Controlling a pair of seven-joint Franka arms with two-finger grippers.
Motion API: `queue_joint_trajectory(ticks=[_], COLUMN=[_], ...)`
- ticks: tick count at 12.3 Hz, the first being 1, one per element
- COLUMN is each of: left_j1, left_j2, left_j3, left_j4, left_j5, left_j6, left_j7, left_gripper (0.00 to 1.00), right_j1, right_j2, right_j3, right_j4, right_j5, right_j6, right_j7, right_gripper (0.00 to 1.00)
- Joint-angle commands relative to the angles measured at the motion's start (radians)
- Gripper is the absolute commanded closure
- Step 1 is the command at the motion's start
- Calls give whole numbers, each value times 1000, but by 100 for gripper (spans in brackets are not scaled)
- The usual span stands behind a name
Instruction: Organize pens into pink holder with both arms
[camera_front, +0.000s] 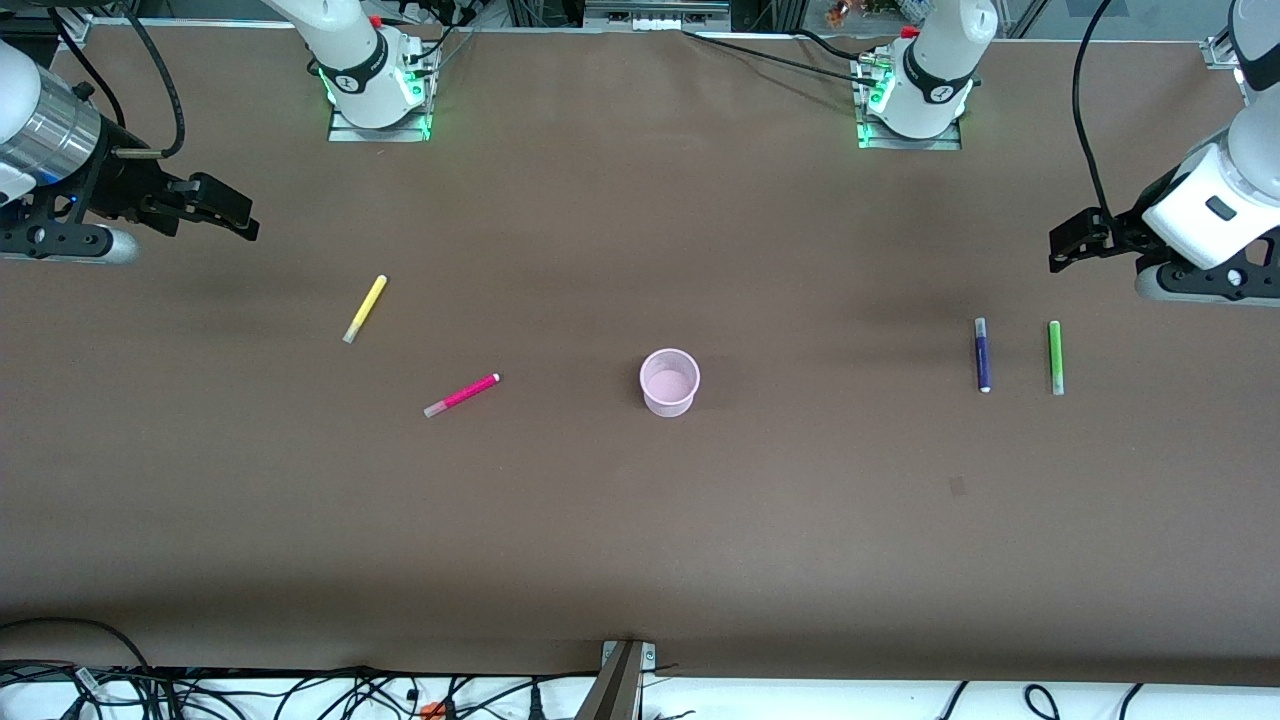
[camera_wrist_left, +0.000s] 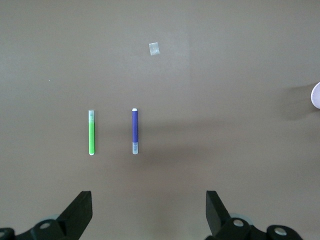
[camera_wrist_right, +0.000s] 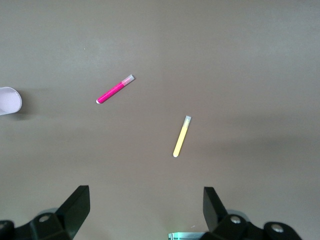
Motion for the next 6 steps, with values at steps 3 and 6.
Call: queue_joint_trajectory(ticks=[3,6], left_j1=[20,55], left_j2=[111,204], left_j3=[5,5], left_j4=[20,-45], left_j5=[13,18], left_j6=[-48,80], left_j7=[49,90], left_gripper=[0,0], right_j1=[-8,4], right_j2=[7,164], right_j3=[5,11], right_j4=[22,25], right_j5=[7,-17], right_j6=[18,51], right_j7=[3,-12], right_gripper=[0,0])
